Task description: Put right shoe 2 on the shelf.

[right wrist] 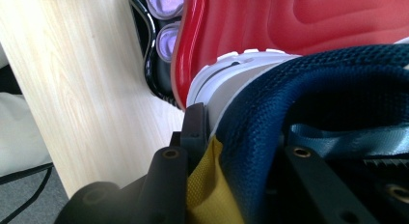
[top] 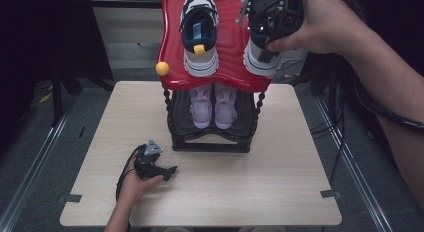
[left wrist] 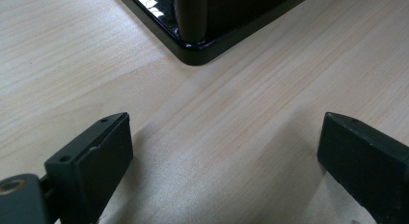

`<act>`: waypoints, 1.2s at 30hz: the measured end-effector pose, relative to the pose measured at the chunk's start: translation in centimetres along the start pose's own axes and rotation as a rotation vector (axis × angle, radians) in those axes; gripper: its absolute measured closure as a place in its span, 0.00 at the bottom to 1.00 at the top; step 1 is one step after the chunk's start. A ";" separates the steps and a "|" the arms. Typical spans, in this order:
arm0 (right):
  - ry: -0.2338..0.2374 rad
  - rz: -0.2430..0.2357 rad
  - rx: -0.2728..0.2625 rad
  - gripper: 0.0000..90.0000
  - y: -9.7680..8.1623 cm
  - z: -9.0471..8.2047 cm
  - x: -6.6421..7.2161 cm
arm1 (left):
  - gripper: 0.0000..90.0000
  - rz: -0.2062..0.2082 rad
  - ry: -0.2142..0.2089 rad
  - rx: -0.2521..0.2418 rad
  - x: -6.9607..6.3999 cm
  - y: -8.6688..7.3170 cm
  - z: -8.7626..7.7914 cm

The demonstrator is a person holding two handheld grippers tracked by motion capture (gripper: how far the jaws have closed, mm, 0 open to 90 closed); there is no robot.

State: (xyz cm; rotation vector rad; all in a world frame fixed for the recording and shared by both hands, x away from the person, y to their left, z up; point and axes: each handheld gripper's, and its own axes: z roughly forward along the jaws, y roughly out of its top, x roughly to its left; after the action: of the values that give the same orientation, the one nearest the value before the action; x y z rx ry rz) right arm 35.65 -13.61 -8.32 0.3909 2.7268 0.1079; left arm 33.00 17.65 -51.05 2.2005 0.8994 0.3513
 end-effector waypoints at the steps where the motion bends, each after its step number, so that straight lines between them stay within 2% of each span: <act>1: -0.003 0.000 -0.005 0.80 0.2 0.2 -0.1 | 0.06 0.000 0.000 0.000 0.0 0.0 0.0; 20: -0.007 -0.056 -0.010 0.80 3.4 2.8 -0.9 | 0.06 0.005 -0.004 0.008 0.0 0.0 0.0; 28: -0.011 -0.068 -0.002 0.80 4.0 3.6 -1.2 | 0.06 0.004 -0.004 0.008 0.0 0.0 0.0; 29: -0.012 -0.057 -0.003 0.80 4.0 3.7 -1.2 | 0.06 0.004 -0.004 0.008 0.0 0.0 0.0; 36: -0.003 -0.075 -0.003 0.80 4.2 4.3 -1.4 | 0.06 0.004 -0.004 0.008 0.0 0.0 0.0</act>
State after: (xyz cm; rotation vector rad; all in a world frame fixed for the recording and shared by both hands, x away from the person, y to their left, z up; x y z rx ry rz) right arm 39.58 -9.86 -11.28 0.2873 2.7342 0.0903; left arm 33.00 17.69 -51.03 2.2099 0.8952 0.3457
